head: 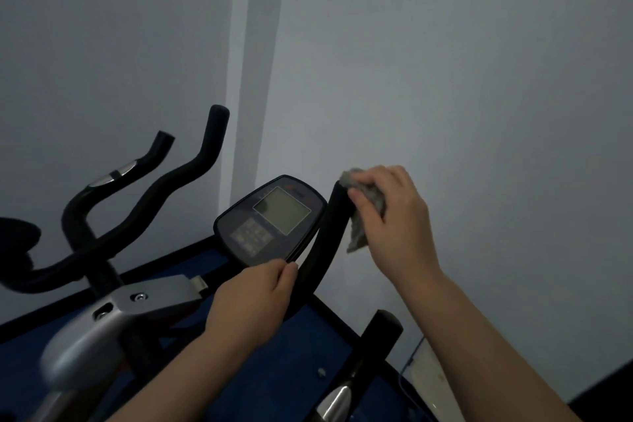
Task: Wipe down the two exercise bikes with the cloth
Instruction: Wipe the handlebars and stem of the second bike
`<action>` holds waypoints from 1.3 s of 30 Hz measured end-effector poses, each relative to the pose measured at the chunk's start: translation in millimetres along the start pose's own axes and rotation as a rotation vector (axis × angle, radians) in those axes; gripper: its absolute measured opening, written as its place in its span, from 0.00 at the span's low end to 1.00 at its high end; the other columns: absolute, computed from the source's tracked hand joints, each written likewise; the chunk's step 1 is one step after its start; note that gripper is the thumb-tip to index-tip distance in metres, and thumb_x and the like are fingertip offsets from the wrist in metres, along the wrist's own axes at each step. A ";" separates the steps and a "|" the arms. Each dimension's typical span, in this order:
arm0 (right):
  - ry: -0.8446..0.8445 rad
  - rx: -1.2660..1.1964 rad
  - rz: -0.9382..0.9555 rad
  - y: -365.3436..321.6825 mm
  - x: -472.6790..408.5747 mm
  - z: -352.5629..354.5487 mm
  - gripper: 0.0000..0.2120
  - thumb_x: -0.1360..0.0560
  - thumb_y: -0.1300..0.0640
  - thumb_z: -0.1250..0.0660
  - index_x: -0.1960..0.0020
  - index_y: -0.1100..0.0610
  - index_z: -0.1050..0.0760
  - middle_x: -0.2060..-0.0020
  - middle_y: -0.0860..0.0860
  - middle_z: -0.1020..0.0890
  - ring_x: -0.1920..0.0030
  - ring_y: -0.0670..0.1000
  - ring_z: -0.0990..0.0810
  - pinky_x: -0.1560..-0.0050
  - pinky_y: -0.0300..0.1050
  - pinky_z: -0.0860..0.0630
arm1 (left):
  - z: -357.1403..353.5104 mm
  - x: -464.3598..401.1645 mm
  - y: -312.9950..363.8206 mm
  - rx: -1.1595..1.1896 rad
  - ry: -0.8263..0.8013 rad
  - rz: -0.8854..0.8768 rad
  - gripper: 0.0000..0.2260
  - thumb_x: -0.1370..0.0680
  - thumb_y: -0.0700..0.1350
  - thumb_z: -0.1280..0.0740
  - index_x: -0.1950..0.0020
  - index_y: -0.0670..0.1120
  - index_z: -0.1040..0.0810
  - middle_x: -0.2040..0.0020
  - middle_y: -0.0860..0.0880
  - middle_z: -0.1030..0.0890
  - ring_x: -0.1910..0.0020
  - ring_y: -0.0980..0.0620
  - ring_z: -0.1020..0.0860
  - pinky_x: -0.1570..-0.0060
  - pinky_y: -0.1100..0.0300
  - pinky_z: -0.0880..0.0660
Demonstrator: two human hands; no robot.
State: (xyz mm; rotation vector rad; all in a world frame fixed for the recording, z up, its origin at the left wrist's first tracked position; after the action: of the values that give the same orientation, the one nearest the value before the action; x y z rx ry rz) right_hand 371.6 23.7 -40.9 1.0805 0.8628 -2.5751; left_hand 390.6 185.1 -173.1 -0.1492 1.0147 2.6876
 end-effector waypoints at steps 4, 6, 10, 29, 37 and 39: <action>0.016 -0.026 -0.119 5.1 -19.5 4.4 0.03 0.24 0.55 0.33 0.56 0.50 0.26 0.58 0.45 0.23 0.58 0.38 0.26 0.60 0.26 0.33 | 0.6 6.1 9.4 -0.159 0.040 -0.090 0.10 0.18 0.46 0.45 0.59 0.51 0.37 0.66 0.54 0.30 0.64 0.53 0.25 0.70 0.55 0.31; 0.133 -0.074 -0.206 -4.8 -19.8 -10.5 0.01 0.23 0.55 0.35 0.53 0.51 0.26 0.54 0.47 0.24 0.56 0.44 0.24 0.55 0.35 0.27 | 1.6 4.9 8.0 -0.123 0.049 -0.064 0.13 0.17 0.47 0.47 0.62 0.51 0.37 0.65 0.53 0.27 0.64 0.52 0.24 0.65 0.51 0.24; 0.465 -0.248 -0.436 -15.8 44.0 -46.5 0.03 0.20 0.57 0.40 0.47 0.55 0.31 0.46 0.49 0.31 0.52 0.37 0.26 0.57 0.26 0.28 | 3.7 2.9 6.4 -0.079 0.051 -0.010 0.18 0.18 0.53 0.48 0.65 0.50 0.32 0.68 0.50 0.24 0.67 0.53 0.24 0.63 0.52 0.26; 0.167 0.506 0.014 -54.4 18.6 -31.4 0.04 0.24 0.54 0.32 0.53 0.54 0.21 0.53 0.49 0.24 0.59 0.49 0.26 0.71 0.39 0.34 | 46.2 28.8 -38.8 -0.056 -0.067 -0.170 0.10 0.19 0.51 0.43 0.54 0.54 0.23 0.59 0.57 0.23 0.57 0.56 0.24 0.56 0.57 0.30; -0.342 0.594 -0.103 -29.3 55.1 -84.4 0.06 0.23 0.52 0.37 0.52 0.51 0.21 0.50 0.42 0.26 0.55 0.49 0.25 0.63 0.43 0.31 | 51.8 78.1 -63.6 0.150 -0.060 -0.171 0.20 0.20 0.49 0.40 0.27 0.55 0.34 0.37 0.60 0.27 0.40 0.59 0.28 0.38 0.59 0.32; -0.329 0.436 -0.135 -29.5 51.1 -68.7 0.07 0.25 0.47 0.35 0.55 0.47 0.20 0.54 0.40 0.25 0.57 0.44 0.25 0.61 0.42 0.29 | 58.9 86.4 -73.1 0.184 -0.050 -0.167 0.20 0.20 0.50 0.40 0.28 0.56 0.33 0.36 0.62 0.29 0.38 0.62 0.30 0.37 0.63 0.33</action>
State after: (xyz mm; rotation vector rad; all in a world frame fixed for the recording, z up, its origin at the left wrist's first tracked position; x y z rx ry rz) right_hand 363.4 89.5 -102.6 0.6678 0.3116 -3.0231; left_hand 328.1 294.7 -191.5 -0.1244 1.1720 2.4231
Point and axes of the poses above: each hand's wrist, its own x-axis away from the middle knuckle, its own z-axis out of the back of the hand, y = z × x, the point moved 6 cm from there along -x, towards the middle knuckle
